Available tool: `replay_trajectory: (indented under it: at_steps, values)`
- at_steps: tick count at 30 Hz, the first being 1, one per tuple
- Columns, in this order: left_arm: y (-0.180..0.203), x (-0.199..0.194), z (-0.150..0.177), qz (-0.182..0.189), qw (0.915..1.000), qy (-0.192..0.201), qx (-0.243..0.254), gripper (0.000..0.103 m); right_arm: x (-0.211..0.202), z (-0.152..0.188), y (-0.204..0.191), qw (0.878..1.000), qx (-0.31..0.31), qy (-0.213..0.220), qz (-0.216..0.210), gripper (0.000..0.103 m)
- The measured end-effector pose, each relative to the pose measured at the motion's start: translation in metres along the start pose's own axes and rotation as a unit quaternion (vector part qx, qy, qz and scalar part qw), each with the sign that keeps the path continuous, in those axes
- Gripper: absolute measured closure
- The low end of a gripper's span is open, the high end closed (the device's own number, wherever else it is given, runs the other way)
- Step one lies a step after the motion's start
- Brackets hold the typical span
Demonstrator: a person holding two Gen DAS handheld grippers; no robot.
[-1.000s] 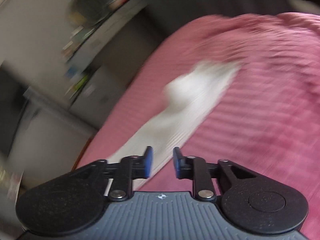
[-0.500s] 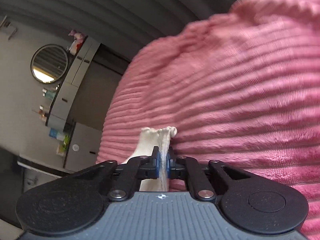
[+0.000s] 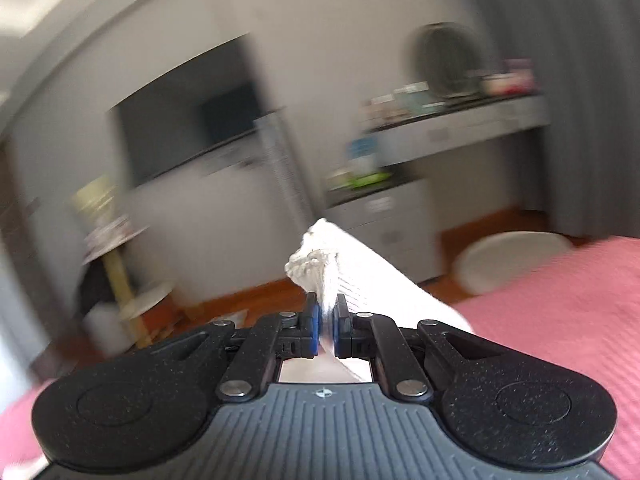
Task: Fold small clothes
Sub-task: 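Lift the sleeve with the right gripper and carry it across the dress body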
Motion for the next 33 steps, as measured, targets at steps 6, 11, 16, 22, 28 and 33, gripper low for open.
replay_trajectory:
  at_steps: [6,11,16,22,28,33]
  values:
    - [-0.045,-0.020,-0.024,-0.004,0.9973,0.043,-0.059,0.000,0.038,0.096,-0.137,0.992,-0.049,-0.086,-0.083,0.097]
    - [-0.067,-0.018,-0.030,-0.007,0.9952,0.044,-0.087,0.000,0.062,0.178,-0.191,0.981,-0.059,-0.164,-0.088,0.096]
    - [-0.063,-0.012,-0.031,0.031,0.9942,0.042,-0.094,0.000,0.047,0.208,-0.196,0.977,-0.023,-0.195,-0.081,0.076]
    - [-0.043,0.000,-0.028,0.124,0.9847,0.017,-0.121,0.000,0.009,0.192,-0.091,0.984,0.129,-0.125,0.013,0.069]
    - [-0.022,0.011,-0.022,0.169,0.9779,-0.016,-0.122,0.000,0.003,0.187,-0.015,0.966,0.229,-0.109,0.061,0.069]
    - [-0.011,0.029,-0.016,0.199,0.9648,-0.062,-0.160,0.000,0.021,0.184,0.011,0.955,0.276,-0.104,0.037,0.074]
Point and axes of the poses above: each gripper's, at about its wrist camera, not at the fingertips, and x roughly the way its jaws point, y to its right, z to its underside, the point moved 9 cm from there along x, roughly the way its jaws point, and after that the axes turned 2 degrees about x, right-handed, at the moved point
